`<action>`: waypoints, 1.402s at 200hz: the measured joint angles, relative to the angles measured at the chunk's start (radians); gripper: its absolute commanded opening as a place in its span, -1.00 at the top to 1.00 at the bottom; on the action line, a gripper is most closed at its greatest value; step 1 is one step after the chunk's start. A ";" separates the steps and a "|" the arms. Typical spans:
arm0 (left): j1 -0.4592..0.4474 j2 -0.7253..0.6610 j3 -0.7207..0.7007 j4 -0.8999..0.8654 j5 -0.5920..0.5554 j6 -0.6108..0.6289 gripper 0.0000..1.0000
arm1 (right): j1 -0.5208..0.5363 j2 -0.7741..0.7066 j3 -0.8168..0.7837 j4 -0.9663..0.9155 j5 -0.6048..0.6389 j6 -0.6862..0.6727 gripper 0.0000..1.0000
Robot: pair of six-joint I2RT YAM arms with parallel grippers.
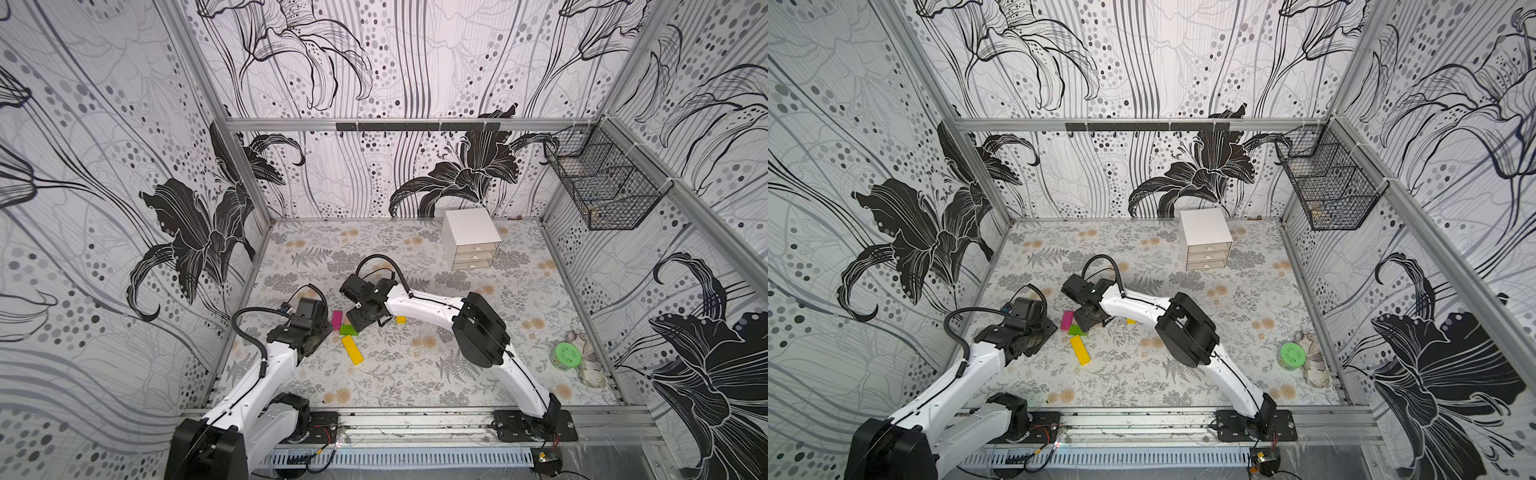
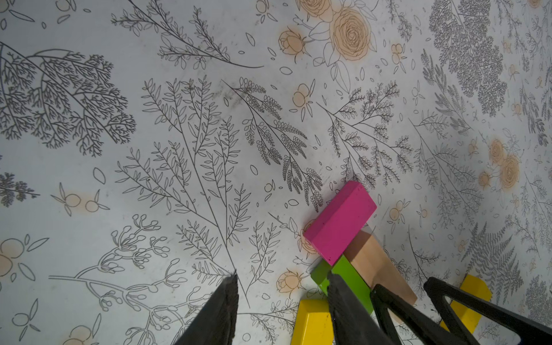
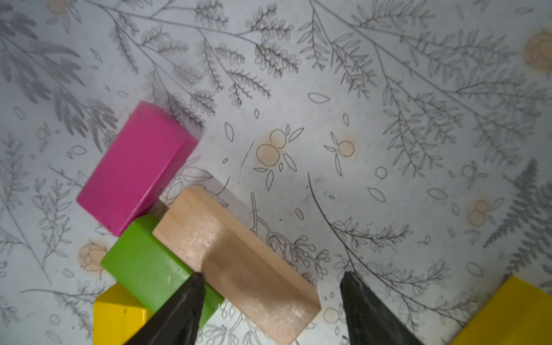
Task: Assemble the letter h with building blocks
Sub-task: Pick up the building block from the center of the board.
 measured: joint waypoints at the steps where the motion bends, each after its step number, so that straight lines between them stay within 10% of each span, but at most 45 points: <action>1: 0.000 0.000 0.000 0.000 0.000 0.000 -0.03 | -0.001 0.001 0.002 -0.001 0.001 0.001 -0.50; 88: 0.084 0.037 -0.013 0.014 0.029 -0.008 0.04 | 0.033 -0.004 0.009 -0.032 0.026 0.037 -0.35; 159: 0.108 0.046 -0.013 0.031 0.065 -0.003 0.06 | 0.114 -0.059 -0.035 -0.045 0.034 0.337 -0.50; 280: 0.114 -0.054 -0.065 0.013 0.060 -0.003 0.05 | 0.134 0.101 0.278 -0.264 0.049 0.555 -0.50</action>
